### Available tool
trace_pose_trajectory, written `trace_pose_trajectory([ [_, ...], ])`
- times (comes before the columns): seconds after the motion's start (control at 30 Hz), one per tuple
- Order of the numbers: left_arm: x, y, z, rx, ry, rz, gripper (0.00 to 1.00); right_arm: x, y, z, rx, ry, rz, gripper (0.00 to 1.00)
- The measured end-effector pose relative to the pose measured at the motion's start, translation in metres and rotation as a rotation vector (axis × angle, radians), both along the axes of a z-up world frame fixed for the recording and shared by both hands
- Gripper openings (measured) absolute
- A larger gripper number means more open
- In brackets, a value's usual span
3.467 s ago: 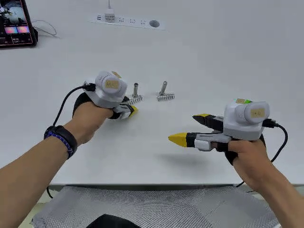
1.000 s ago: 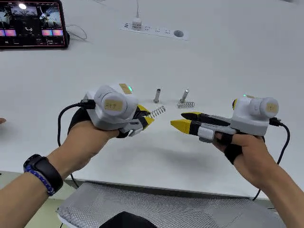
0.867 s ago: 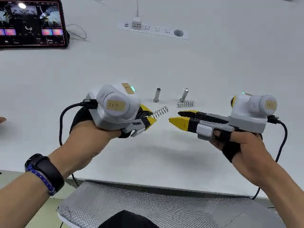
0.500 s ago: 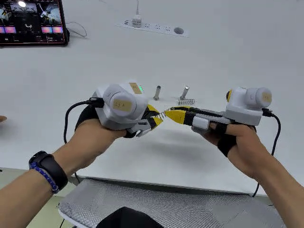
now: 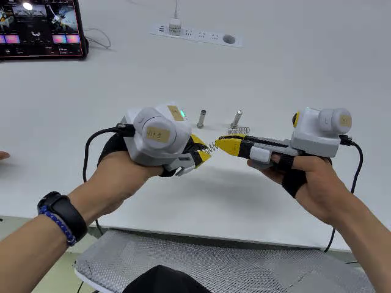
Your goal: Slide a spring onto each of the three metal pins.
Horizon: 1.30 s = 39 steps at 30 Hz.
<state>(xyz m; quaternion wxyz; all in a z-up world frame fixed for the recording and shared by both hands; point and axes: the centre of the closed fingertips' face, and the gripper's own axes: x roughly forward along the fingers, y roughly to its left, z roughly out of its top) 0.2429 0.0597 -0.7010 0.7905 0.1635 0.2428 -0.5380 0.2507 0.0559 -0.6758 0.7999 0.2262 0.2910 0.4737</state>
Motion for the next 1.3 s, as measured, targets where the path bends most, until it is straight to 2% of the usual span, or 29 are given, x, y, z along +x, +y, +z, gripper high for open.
trace_pose_trajectory([
  [0.23, -0.001, -0.002, 0.001, -0.006, 0.012, -0.014, 0.1, -0.002, 0.006, 0.006, -0.043, -0.032, 0.085, 0.13],
  [0.53, -0.009, -0.005, 0.002, -0.009, 0.03, -0.049, 0.1, -0.015, 0.014, 0.002, -0.279, -0.141, 0.325, 0.12],
  [0.77, -0.013, -0.008, 0.003, -0.013, 0.031, -0.073, 0.1, -0.023, 0.014, -0.001, -0.414, -0.211, 0.466, 0.12],
  [0.93, -0.015, -0.008, 0.003, -0.019, 0.036, -0.079, 0.1, -0.026, 0.015, -0.004, -0.468, -0.239, 0.523, 0.12],
  [1.1, -0.014, -0.005, 0.004, -0.045, 0.042, -0.063, 0.11, -0.024, 0.015, -0.004, -0.481, -0.252, 0.543, 0.12],
  [1.3, -0.008, 0.001, 0.007, -0.091, 0.058, -0.008, 0.13, -0.019, 0.018, -0.002, -0.473, -0.259, 0.535, 0.12],
])
